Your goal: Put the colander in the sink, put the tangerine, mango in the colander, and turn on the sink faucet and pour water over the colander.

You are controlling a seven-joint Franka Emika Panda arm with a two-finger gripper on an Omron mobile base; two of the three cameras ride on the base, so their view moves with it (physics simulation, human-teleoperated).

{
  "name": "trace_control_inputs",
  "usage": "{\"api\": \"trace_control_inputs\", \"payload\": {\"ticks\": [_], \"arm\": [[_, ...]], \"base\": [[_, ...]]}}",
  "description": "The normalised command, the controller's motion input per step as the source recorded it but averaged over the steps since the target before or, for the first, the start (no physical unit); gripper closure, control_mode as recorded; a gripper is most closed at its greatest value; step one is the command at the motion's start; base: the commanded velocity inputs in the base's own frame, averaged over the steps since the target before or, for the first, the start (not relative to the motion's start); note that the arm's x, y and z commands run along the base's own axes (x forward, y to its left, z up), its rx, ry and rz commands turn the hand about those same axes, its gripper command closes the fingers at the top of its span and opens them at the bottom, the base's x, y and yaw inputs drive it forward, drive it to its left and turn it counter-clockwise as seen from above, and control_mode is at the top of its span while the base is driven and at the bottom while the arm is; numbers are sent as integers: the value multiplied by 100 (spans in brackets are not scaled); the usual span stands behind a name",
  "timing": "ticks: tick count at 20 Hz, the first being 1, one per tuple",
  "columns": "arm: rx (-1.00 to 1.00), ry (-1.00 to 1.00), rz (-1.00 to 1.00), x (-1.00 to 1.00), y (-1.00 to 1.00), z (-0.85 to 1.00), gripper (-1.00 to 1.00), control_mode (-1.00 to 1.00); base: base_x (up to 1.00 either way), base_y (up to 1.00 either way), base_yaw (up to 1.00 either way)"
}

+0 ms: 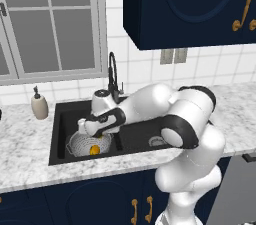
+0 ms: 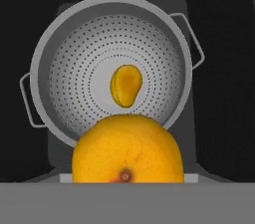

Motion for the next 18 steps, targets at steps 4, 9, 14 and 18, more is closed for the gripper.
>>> {"api": "trace_control_inputs", "payload": {"ticks": [4,9,14,18], "arm": [[-4,0,0,10,25,-50,100,-100],[-3,0,0,10,22,-33,100,-100],[-1,0,0,24,6,-28,100,-100],[0,0,-1,29,0,-23,100,-100]], "base": [[0,0,0],[0,0,0],[0,0,0],[0,0,0]]}}
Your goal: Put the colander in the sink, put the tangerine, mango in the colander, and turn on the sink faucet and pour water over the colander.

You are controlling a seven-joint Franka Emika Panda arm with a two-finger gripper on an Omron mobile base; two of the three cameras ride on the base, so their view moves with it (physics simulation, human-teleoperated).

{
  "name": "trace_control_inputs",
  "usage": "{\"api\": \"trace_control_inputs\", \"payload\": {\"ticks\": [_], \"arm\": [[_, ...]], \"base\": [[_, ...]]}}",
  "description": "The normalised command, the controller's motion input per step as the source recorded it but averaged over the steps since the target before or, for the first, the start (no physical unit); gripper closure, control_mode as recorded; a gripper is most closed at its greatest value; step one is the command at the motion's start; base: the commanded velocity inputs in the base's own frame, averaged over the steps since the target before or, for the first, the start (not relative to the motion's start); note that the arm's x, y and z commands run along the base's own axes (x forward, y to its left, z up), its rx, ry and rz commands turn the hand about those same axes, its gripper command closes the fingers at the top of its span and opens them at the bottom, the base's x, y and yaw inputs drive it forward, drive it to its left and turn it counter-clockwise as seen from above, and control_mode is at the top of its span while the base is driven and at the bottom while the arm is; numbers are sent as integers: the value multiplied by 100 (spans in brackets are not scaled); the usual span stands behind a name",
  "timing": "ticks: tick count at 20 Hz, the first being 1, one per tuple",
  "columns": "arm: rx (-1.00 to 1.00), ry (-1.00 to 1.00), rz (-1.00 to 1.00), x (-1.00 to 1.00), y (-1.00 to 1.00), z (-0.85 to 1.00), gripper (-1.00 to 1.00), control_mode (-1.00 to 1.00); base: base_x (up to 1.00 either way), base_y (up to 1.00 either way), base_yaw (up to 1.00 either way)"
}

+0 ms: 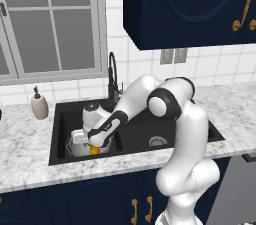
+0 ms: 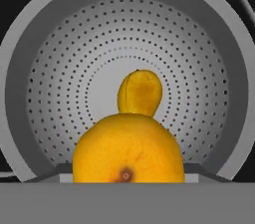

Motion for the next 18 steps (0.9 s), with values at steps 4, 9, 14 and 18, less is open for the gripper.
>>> {"api": "trace_control_inputs", "payload": {"ticks": [4,9,14,18], "arm": [[0,0,-1,24,-1,-7,100,-100],[0,0,-1,17,-20,-11,100,-100],[0,0,-6,21,-25,-22,100,-100],[0,0,-4,9,-10,-32,100,-100]], "base": [[0,0,0],[0,0,0],[0,0,0],[0,0,0]]}}
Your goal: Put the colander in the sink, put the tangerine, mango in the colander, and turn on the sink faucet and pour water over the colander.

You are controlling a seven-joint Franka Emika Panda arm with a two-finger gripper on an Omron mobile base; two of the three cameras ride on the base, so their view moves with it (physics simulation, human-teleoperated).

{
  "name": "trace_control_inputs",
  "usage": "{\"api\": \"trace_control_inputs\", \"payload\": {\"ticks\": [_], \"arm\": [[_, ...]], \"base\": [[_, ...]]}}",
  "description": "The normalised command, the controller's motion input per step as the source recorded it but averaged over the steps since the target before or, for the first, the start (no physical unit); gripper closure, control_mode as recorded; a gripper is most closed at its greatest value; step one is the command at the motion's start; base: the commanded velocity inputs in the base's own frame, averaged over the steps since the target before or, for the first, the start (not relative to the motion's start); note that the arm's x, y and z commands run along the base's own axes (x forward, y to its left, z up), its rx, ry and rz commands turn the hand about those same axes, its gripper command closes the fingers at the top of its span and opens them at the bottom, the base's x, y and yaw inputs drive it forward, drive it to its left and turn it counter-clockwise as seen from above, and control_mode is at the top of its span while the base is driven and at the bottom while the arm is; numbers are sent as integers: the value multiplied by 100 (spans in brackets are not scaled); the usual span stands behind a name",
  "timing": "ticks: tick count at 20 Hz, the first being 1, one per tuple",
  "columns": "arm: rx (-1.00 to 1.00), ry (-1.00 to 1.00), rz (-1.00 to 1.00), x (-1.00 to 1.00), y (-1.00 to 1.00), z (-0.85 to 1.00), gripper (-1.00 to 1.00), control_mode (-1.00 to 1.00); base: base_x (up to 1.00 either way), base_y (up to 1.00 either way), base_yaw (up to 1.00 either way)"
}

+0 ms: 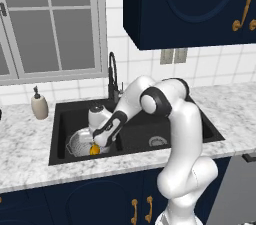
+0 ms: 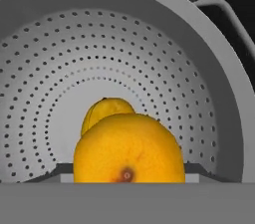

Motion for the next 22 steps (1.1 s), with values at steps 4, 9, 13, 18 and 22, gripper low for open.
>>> {"api": "trace_control_inputs", "payload": {"ticks": [4,9,13,18,22], "arm": [[0,0,-6,25,0,-28,100,-100],[-2,1,-4,27,27,-16,100,-100],[-2,0,-4,31,25,-13,100,-100],[-3,4,-1,7,18,-17,100,-100],[-2,5,0,0,15,-13,-100,-100]], "base": [[0,0,0],[0,0,0],[0,0,0],[0,0,0],[0,0,0]]}}
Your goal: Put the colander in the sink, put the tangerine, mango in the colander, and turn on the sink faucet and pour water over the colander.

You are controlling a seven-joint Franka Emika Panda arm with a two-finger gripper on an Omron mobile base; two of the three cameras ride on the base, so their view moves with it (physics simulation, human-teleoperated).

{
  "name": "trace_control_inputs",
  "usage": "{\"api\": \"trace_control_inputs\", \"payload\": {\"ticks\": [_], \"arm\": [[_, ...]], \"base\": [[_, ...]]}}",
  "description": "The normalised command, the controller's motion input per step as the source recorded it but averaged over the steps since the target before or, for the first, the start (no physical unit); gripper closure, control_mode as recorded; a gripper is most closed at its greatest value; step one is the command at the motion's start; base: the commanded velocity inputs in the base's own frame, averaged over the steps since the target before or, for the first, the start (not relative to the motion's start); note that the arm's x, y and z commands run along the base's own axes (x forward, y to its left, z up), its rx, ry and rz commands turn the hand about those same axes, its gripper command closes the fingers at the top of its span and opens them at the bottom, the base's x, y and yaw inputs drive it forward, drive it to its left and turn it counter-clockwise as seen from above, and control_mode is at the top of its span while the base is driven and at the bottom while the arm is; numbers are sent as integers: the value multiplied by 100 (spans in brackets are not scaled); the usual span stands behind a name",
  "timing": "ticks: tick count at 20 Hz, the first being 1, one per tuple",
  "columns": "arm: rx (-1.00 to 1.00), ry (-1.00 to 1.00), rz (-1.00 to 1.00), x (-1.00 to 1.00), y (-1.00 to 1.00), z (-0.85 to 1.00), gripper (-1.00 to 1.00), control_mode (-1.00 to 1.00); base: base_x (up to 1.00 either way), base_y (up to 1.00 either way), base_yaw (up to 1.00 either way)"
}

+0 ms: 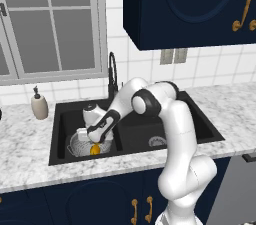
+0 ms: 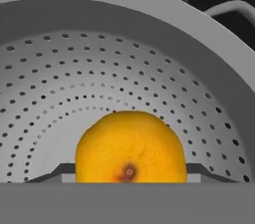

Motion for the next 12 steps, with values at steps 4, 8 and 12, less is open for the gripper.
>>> {"api": "trace_control_inputs", "payload": {"ticks": [4,8,12], "arm": [[0,0,0,0,0,0,-100,-100],[0,0,0,0,0,0,-100,-100],[0,-3,0,-6,-3,16,-100,-100]], "base": [[0,0,0],[0,0,0],[0,0,0]]}}
